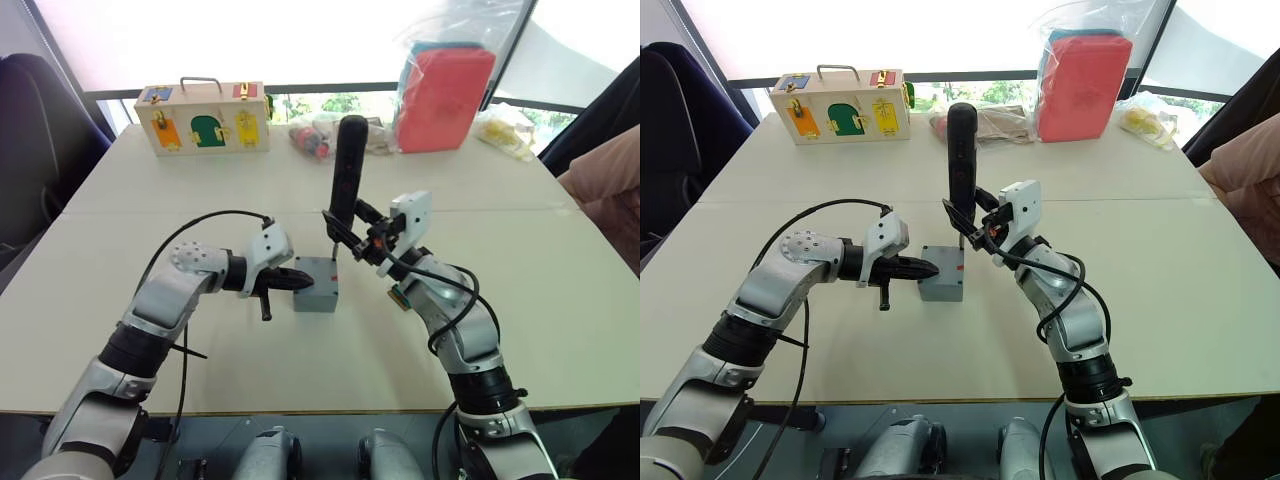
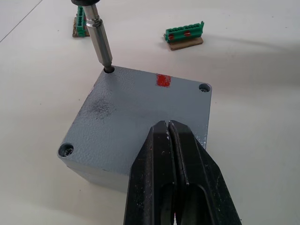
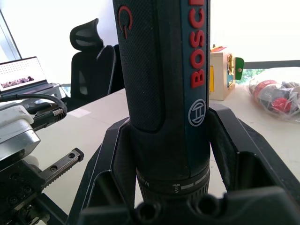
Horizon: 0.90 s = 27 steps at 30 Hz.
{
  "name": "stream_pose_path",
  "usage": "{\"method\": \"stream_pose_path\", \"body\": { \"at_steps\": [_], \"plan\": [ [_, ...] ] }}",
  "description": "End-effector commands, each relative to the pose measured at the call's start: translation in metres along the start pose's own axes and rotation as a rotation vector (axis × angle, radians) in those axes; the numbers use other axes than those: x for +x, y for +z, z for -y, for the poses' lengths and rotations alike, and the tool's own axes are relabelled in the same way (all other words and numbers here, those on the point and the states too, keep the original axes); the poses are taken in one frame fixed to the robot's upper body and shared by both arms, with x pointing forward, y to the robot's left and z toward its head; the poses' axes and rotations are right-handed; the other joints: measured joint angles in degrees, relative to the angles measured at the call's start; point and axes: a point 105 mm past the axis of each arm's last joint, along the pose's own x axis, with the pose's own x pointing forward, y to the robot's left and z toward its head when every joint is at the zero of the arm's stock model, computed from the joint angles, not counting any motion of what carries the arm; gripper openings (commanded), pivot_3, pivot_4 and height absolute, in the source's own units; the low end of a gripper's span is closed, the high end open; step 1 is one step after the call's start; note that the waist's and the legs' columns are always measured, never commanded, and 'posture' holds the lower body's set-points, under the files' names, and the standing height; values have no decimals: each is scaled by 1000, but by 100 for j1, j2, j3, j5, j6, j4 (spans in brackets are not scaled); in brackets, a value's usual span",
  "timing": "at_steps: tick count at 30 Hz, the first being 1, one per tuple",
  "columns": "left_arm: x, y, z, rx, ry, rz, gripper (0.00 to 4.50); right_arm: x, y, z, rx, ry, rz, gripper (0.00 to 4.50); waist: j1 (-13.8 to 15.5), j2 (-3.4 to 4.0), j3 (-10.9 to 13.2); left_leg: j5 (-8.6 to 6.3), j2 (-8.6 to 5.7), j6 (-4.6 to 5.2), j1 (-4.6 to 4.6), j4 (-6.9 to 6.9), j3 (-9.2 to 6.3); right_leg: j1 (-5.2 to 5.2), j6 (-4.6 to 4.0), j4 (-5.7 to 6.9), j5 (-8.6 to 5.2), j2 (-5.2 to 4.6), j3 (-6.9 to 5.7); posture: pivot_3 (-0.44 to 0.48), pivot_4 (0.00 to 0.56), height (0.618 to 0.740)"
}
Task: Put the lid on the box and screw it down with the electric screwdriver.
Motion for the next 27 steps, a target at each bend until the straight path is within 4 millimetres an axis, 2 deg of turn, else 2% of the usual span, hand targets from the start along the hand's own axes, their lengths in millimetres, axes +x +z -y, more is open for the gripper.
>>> {"method": "stream_pose_path", "body": {
  "at_steps": [1,11,14,18,21,23,25,27],
  "plan": [
    [2,0,2,2,-6,5,0,-11,-54,1,62,-27,-204,1835,0,1,-1,0,0,0,0,0,0,-3,0,0,0,-1,0,0,150,740],
    [4,-1,0,2,-4,7,0,-8,-46,3,45,-30,-184,1835,2,1,-1,-2,-1,0,0,-2,-2,-9,-4,-1,-2,-23,2,0,150,740],
    [4,0,-2,2,6,16,0,-5,-38,4,37,-29,-155,1835,2,1,-1,-2,-1,0,0,-3,-2,-10,-4,-1,-2,-27,2,0,150,740],
    [2,5,-3,-15,16,45,0,5,5,11,26,-34,-31,1835,1,1,-1,-3,-2,0,-3,-5,-2,-17,-5,-1,-2,-31,2,0,150,740],
    [-5,6,-5,-30,45,69,0,7,64,18,19,-32,110,1835,3,12,8,-2,-2,0,-18,-9,-2,-32,-5,0,-2,-34,2,0,150,740],
    [-8,10,-9,-48,66,100,0,6,92,20,28,-25,173,1835,3,18,16,-2,-3,-1,-40,-9,-1,-49,-5,1,-1,-36,2,0,150,740],
    [-11,15,-11,-59,81,127,0,4,120,24,41,-16,229,1835,0,19,18,10,-6,-18,-111,-4,-2,-109,-6,14,3,-36,3,0,150,740],
    [-14,19,-13,-69,94,154,0,1,147,32,73,-32,287,1835,-5,27,29,32,-6,-53,-123,-3,-2,-120,-5,17,4,-33,2,0,150,740]
  ]
}}
